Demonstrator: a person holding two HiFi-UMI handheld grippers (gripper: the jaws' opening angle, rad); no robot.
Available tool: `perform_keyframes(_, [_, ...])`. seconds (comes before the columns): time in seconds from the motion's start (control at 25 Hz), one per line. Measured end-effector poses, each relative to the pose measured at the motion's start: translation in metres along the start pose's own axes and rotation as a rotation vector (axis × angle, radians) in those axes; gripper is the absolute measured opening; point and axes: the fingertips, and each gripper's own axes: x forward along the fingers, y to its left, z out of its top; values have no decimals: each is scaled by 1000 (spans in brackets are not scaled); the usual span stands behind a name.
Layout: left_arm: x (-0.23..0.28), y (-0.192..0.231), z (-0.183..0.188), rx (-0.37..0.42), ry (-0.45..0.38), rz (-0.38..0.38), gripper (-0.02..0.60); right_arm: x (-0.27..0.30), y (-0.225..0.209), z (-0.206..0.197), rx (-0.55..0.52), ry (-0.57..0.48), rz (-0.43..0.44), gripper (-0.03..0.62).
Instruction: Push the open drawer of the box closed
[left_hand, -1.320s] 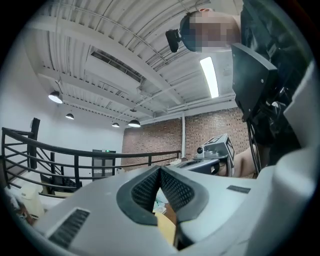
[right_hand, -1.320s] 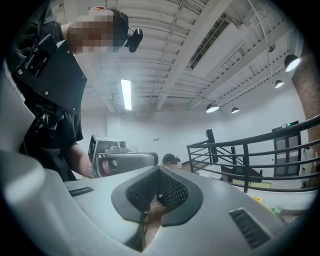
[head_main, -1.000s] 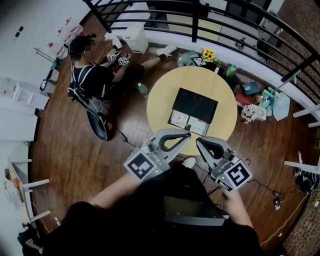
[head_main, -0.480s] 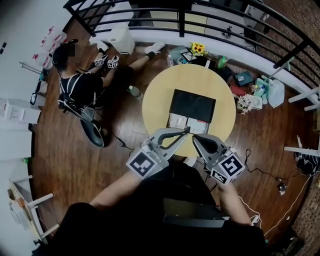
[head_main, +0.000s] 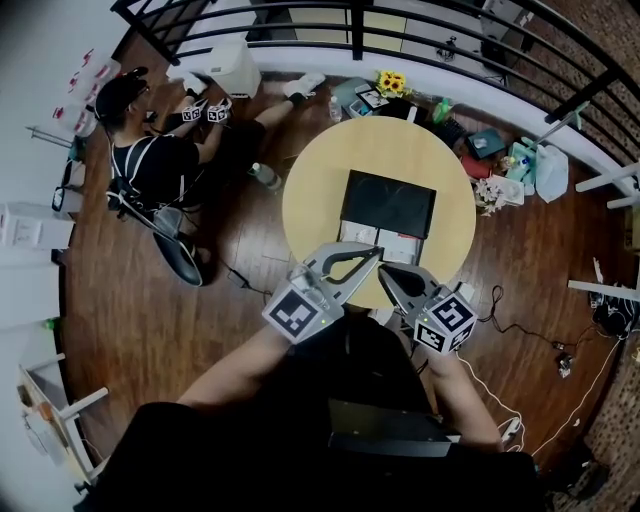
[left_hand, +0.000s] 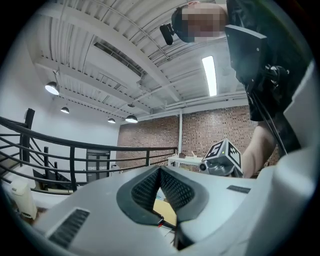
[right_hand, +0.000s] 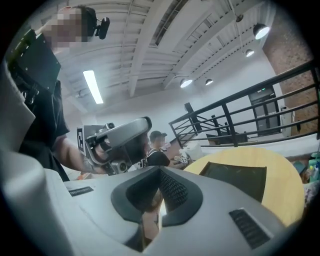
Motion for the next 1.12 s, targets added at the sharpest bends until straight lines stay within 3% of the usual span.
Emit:
perform_keyframes(0.24, [10,11,-13,31,-5,12,21,18,-23,-52,91,76,6,6])
perform_keyframes(0.52, [20,10,-33,39,11,3,21,33,-51,-111,323,124,11,8])
perform_keyframes(0.96, [28,9,-48,23,2,5,21,41,-70,-155,592,110,70,35])
perform_keyframes(1.12, [30,13,-52,6,3,12,21,44,-86,-167,677,103,52,68])
